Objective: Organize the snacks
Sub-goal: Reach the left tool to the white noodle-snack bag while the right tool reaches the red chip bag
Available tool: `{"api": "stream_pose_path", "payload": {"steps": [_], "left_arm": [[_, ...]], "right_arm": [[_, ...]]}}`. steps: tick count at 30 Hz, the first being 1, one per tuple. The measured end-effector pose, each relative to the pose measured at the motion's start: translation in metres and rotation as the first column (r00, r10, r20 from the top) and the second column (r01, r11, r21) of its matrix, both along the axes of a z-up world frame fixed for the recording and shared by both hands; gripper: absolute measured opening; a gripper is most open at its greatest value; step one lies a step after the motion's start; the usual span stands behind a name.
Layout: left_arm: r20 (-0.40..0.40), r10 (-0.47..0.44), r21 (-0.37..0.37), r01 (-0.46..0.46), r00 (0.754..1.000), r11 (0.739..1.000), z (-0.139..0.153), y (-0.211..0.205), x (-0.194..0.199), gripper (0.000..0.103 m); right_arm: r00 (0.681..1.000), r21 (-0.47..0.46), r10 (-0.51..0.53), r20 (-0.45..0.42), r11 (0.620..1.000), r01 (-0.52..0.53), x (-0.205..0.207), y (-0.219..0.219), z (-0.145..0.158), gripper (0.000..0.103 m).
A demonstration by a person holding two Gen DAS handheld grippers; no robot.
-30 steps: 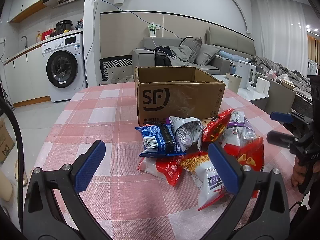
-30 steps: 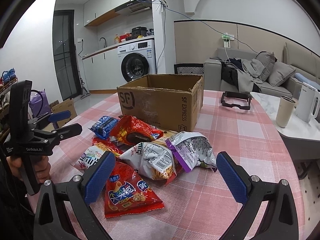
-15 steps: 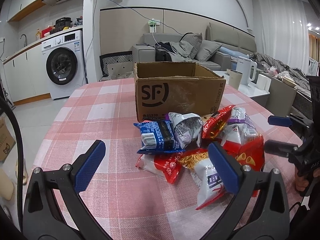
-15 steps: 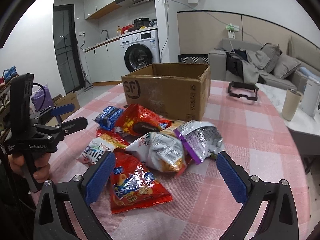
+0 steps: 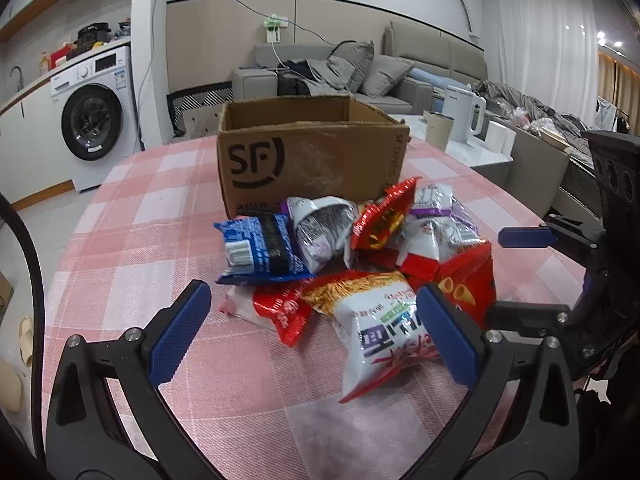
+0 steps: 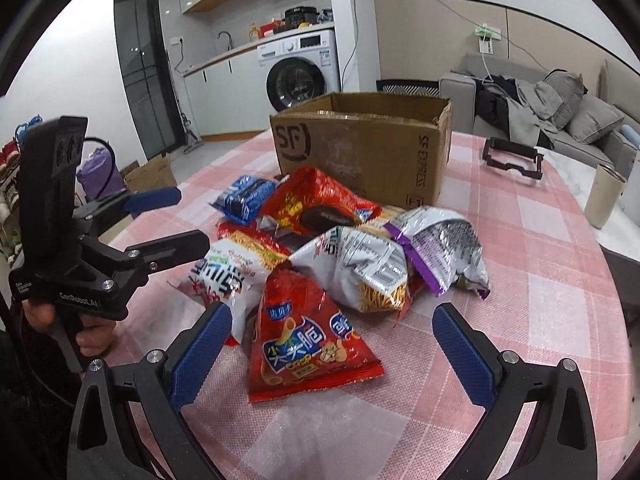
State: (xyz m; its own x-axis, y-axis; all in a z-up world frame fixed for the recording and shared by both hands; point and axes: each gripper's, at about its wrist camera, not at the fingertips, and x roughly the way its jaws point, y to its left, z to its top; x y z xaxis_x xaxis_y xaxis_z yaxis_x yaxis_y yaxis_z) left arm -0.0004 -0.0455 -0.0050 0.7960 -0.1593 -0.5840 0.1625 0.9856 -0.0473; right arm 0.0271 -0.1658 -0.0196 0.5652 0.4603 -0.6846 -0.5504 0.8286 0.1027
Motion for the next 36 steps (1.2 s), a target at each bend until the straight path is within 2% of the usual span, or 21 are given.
{"api": "stream_pose_path", "payload": {"steps": [3,8,12,16,19,28,30,33,36], "left_arm": [[-0.018,-0.003,-0.002,0.003,1.0,1.0,-0.003,-0.004,0.001,0.102],[-0.064,-0.042,-0.047,0.04,0.997,0.998,-0.008,-0.007,0.006,0.102],[-0.084,-0.074,-0.047,0.071,0.994,0.996,-0.012,-0.015,0.011,0.102],[-0.118,-0.1,-0.042,0.096,0.988,0.995,-0.016,-0.023,0.015,0.091],[-0.161,-0.124,-0.076,0.113,0.979,0.991,-0.021,-0.025,0.021,0.084],[-0.259,-0.164,-0.136,0.132,0.952,0.982,-0.034,-0.028,0.038,0.076],[-0.276,-0.168,-0.127,0.138,0.946,0.982,-0.038,-0.032,0.042,0.075],[-0.303,-0.178,-0.118,0.149,0.936,0.982,-0.044,-0.038,0.047,0.07],[-0.309,-0.176,-0.088,0.157,0.934,0.984,-0.046,-0.047,0.051,0.067]], "right_arm": [[0.999,-0.01,0.006,-0.047,1.0,-0.006,0.004,0.001,-0.006,0.102],[0.995,-0.001,0.01,-0.099,1.0,-0.01,0.009,0.002,-0.015,0.1],[0.991,-0.01,0.006,-0.131,1.0,-0.007,0.013,0.005,-0.023,0.087],[0.988,-0.012,0.003,-0.153,1.0,-0.005,0.017,0.006,-0.026,0.084],[0.987,-0.017,0.009,-0.16,1.0,-0.012,0.017,0.009,-0.028,0.077],[0.981,0.018,-0.069,-0.181,0.997,0.074,0.01,0.003,-0.028,0.07],[0.981,0.011,-0.083,-0.176,0.996,0.086,0.008,0.003,-0.027,0.07],[0.982,0.015,-0.085,-0.169,0.996,0.088,0.001,0.002,-0.024,0.059],[0.984,0.005,-0.091,-0.153,0.996,0.093,-0.004,0.002,-0.024,0.059]]}}
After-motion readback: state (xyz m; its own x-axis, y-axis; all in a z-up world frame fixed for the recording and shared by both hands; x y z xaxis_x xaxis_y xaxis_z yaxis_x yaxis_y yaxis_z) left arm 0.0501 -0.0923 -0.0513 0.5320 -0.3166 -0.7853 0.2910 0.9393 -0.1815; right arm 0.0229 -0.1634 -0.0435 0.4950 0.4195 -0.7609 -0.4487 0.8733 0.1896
